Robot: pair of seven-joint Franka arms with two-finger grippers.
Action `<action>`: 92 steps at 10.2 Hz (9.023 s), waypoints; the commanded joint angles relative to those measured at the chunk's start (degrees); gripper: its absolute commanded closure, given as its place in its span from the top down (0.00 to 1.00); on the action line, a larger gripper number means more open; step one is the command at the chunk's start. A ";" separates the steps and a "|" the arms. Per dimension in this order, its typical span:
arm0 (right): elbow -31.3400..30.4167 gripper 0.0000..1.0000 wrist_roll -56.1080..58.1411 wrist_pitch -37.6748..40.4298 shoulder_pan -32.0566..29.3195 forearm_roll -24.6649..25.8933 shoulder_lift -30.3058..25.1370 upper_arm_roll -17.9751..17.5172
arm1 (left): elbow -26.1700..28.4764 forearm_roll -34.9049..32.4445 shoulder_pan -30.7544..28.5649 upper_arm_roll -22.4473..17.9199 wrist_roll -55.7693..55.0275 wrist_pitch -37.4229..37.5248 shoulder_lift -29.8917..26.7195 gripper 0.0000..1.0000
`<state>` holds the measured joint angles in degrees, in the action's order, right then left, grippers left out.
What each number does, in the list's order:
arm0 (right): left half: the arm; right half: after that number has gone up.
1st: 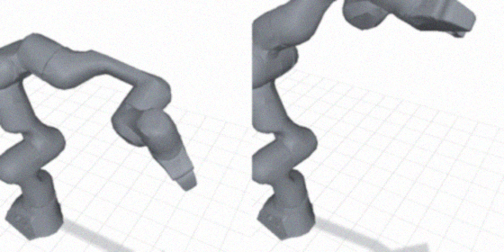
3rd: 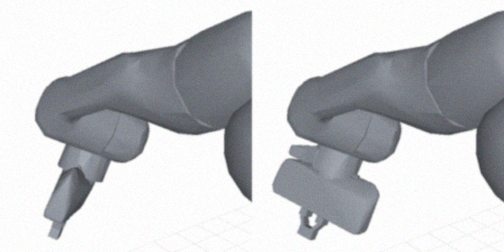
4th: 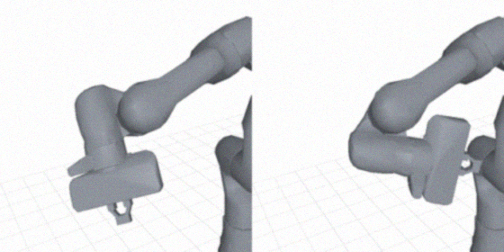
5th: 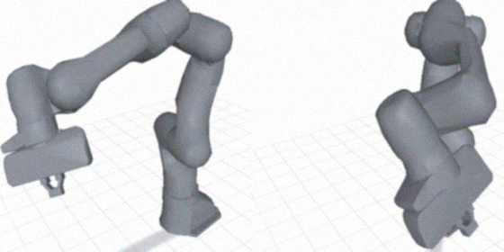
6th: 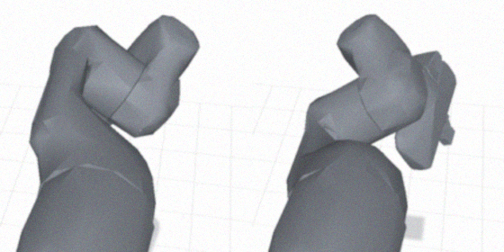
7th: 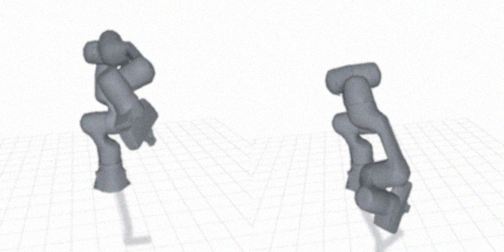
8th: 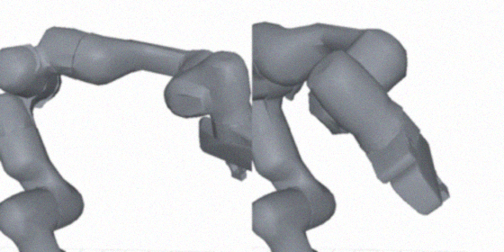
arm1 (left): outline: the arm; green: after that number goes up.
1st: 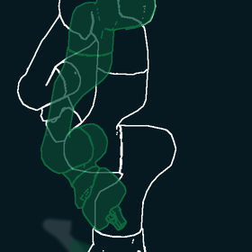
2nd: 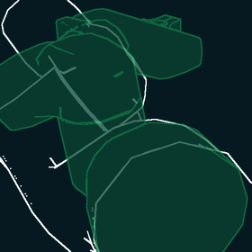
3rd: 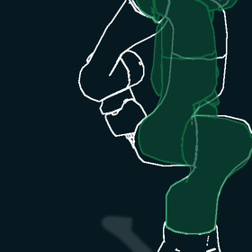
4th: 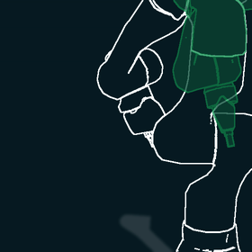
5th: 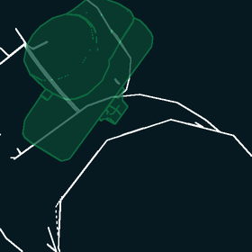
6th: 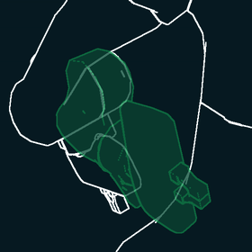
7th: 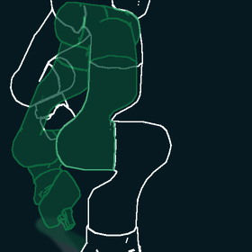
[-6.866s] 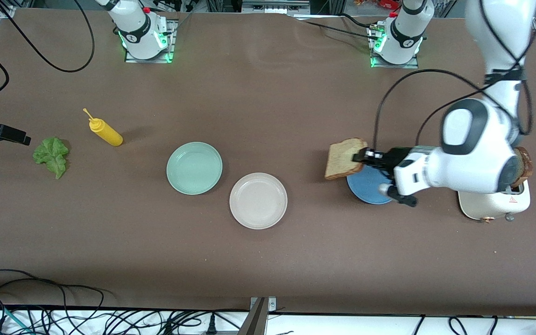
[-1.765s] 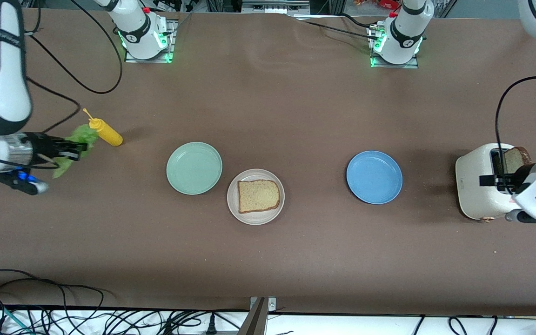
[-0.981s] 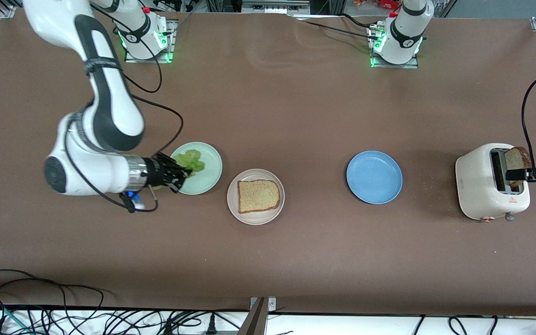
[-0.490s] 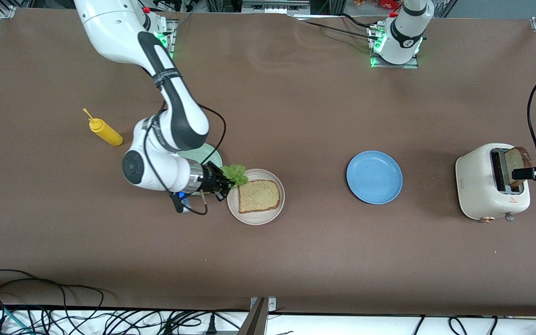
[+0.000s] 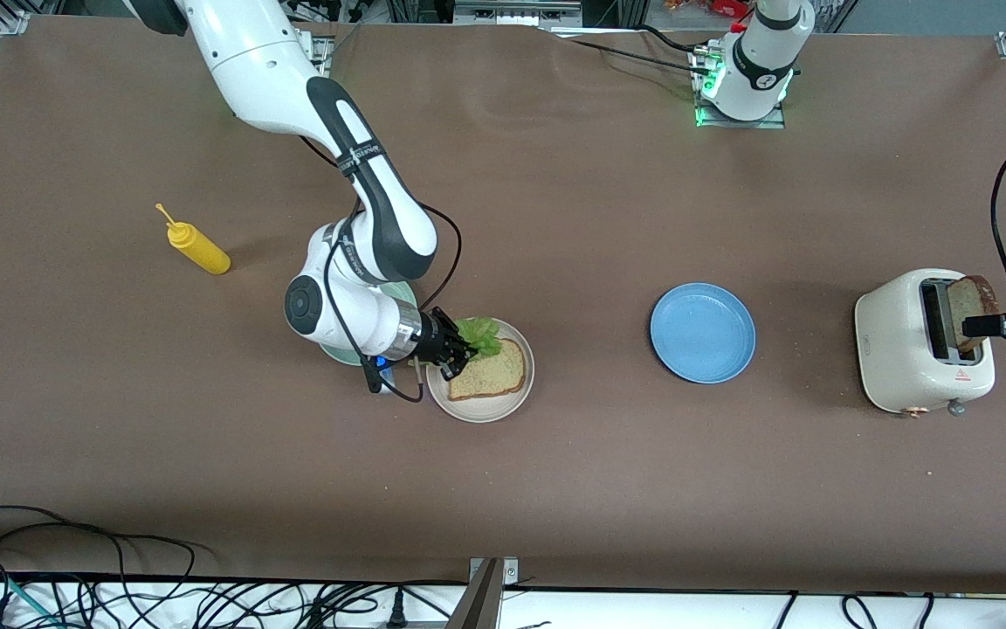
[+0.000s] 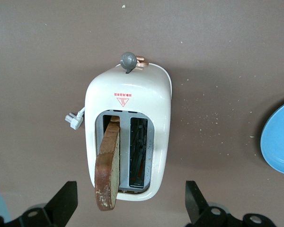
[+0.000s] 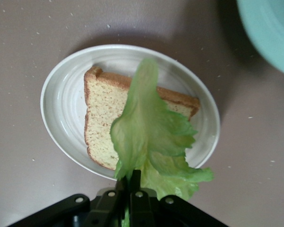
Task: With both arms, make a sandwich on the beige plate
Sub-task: 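Lower the lettuce onto the toast and open the right gripper, then withdraw the right gripper from the plate toward the mustard bottle, then position the right gripper above the yellow mustard bottle, then lower the right gripper onto the mustard bottle and grasp it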
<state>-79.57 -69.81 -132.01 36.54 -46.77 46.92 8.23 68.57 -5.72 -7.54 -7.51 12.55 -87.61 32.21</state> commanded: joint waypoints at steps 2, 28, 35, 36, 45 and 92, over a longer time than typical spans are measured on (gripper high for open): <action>1.44 0.00 -3.66 -6.57 2.39 -1.92 1.67 0.56 | 0.34 -0.70 -0.55 0.56 1.07 0.07 -0.83 1.00; 1.09 1.00 54.45 50.80 3.18 33.83 -23.18 33.50 | 0.95 2.47 -1.42 0.47 2.30 -0.99 -0.83 1.00; -1.45 1.00 81.13 43.52 3.18 33.93 -25.56 40.99 | 1.04 2.64 -2.13 0.47 2.30 -1.07 -0.83 1.00; -2.34 1.00 81.85 43.60 3.27 34.46 -25.39 41.77 | 1.04 2.64 -2.13 0.47 2.30 -1.07 -0.83 1.00; -2.17 1.00 81.86 42.90 -9.67 39.88 -27.74 23.93 | 1.13 2.73 -2.13 0.56 2.30 -1.07 -0.83 1.00; -32.47 1.00 152.16 34.10 -39.88 22.27 -40.24 16.36 | 1.22 2.64 -2.04 0.65 2.30 -1.07 -0.75 1.00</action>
<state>-107.64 71.15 -97.67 -3.51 -20.74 7.98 22.66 69.03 -4.40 -9.21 -6.97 13.75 -88.15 32.22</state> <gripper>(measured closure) 0.000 0.000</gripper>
